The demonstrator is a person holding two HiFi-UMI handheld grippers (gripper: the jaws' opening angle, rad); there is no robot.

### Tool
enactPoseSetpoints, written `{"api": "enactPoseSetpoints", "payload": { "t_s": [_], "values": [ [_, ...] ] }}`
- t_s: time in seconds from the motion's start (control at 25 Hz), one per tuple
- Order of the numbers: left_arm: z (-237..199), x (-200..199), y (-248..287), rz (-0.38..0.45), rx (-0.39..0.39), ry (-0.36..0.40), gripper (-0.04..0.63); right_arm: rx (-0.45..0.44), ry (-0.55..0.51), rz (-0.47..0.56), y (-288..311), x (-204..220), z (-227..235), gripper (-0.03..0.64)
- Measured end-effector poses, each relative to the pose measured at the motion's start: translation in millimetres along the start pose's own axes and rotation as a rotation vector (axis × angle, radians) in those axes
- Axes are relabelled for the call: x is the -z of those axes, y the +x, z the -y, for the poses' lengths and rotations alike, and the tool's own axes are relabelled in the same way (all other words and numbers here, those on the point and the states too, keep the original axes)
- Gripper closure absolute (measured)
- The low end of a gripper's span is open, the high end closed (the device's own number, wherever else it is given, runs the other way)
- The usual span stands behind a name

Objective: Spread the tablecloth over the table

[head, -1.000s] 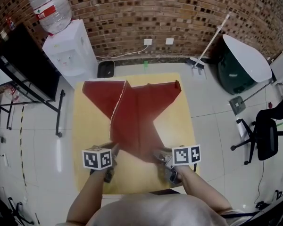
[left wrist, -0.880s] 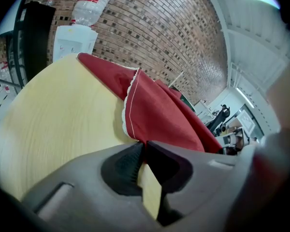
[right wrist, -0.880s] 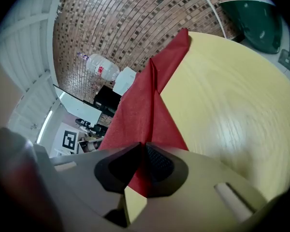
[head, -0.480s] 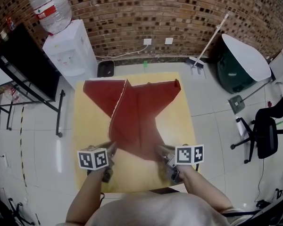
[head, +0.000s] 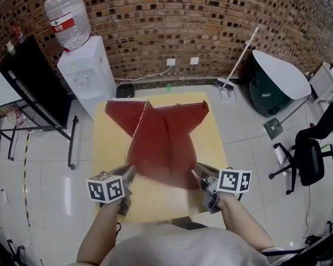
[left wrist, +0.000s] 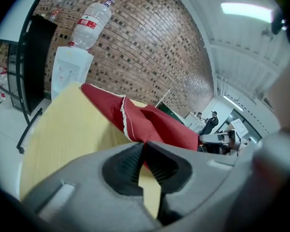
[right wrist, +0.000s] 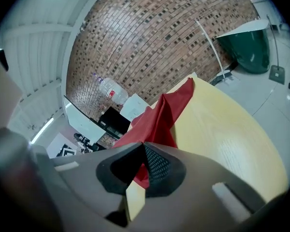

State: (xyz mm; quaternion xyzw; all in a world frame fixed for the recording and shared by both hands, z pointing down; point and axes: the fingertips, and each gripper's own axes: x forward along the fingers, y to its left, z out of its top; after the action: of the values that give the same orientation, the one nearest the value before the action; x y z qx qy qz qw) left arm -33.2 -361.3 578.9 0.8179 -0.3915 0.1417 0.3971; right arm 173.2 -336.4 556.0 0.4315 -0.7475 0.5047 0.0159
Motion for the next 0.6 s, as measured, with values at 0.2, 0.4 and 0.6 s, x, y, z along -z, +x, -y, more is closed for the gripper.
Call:
{"api": "enactPoseSetpoints", "payload": {
  "t_s": [0.2, 0.4, 0.6],
  "values": [
    [2, -9, -48, 0.061, 0.008, 0.042, 0.580, 0.018, -0.046, 0.104, -34, 2, -27, 0.607],
    [0, -8, -102, 0.119, 0.027, 0.040, 0.580, 0.037, -0.054, 0.239, -86, 4, -52, 0.607],
    [6, -10, -147, 0.193, 0.031, 0.062, 0.580, 0.042, -0.053, 0.313, -127, 15, -69, 0.607]
  ]
}}
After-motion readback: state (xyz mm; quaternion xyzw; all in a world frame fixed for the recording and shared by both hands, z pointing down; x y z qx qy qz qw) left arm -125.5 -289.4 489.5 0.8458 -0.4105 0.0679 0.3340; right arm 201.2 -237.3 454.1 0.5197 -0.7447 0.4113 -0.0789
